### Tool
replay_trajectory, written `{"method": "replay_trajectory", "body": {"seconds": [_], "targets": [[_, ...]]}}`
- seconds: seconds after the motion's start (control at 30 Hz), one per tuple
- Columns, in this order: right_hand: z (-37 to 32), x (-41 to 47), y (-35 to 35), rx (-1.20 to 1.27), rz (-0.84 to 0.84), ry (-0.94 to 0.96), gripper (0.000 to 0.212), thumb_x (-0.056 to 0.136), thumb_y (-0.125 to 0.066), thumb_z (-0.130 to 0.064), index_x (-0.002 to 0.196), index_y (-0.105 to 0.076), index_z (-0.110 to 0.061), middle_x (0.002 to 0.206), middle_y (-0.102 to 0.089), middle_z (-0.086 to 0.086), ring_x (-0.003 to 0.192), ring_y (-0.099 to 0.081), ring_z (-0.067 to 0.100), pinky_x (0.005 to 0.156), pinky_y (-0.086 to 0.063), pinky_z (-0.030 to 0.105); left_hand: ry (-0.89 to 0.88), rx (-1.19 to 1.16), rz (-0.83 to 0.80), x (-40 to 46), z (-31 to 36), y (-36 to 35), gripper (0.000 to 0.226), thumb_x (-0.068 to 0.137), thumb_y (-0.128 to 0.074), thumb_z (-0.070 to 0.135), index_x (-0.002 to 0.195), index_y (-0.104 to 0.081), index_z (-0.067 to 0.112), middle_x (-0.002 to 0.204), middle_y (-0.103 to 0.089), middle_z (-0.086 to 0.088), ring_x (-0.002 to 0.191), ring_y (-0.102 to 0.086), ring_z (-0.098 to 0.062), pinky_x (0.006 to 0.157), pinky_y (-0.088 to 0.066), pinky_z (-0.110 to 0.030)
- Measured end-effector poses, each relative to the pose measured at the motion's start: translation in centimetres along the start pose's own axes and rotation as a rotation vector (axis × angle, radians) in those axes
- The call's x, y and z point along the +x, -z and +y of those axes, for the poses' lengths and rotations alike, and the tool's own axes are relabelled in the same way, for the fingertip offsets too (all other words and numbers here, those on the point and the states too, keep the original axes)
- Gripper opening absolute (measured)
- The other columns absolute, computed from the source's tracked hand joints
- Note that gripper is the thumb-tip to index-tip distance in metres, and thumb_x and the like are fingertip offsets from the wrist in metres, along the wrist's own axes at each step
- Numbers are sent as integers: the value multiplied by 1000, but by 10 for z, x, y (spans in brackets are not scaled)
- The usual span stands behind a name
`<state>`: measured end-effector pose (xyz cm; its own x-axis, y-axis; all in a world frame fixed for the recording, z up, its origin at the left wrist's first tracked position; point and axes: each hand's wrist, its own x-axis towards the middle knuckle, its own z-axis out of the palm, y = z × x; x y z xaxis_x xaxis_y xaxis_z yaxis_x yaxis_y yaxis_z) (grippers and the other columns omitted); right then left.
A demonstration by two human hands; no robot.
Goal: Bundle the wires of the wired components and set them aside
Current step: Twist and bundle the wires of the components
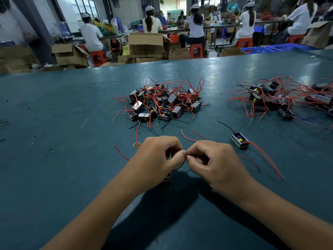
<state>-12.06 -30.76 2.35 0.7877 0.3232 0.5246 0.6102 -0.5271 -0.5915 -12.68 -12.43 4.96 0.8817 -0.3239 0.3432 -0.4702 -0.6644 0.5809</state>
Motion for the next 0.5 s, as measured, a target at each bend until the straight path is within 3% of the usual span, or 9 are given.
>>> {"method": "replay_trajectory", "body": {"seconds": [0.13,0.2,0.3,0.4,0.5], "targets": [[1,0,0,-36,11,73,7,83,-70,-13,78,-68,-17,64,-56,-14,59,-49,5,58,-42,23,185,-127,-66,1,3,0,25,91,-64,16,65,-62,16,53,-51,9,48,-38,-5,47,-30,-19],[-2,-1,0,-113,9,160,5,85,-67,-17,80,-68,-15,69,-57,-12,61,-48,4,58,-44,27,397,-392,-99,2,5,1,31,89,-60,12,58,-61,13,55,-51,1,47,-34,-11,43,-27,-21],[-1,-1,0,-210,11,281,15,90,-61,-22,81,-69,-13,73,-63,-4,62,-56,14,56,-47,33,674,-816,-222,2,7,1,40,89,-53,9,51,-61,16,55,-50,-2,43,-29,-9,37,-21,-15],[2,-1,2,-166,21,266,11,89,-64,-19,82,-69,-12,74,-62,-4,64,-55,13,57,-48,33,575,-767,-215,2,3,2,32,92,-58,11,61,-65,16,56,-55,1,42,-34,-8,38,-26,-16],[4,-1,4,-109,25,219,7,86,-68,-17,81,-67,-12,72,-59,-7,62,-50,7,58,-46,28,207,-377,-91,2,-7,11,16,93,-65,8,79,-67,17,59,-58,13,49,-45,-7,47,-41,-24]]}}
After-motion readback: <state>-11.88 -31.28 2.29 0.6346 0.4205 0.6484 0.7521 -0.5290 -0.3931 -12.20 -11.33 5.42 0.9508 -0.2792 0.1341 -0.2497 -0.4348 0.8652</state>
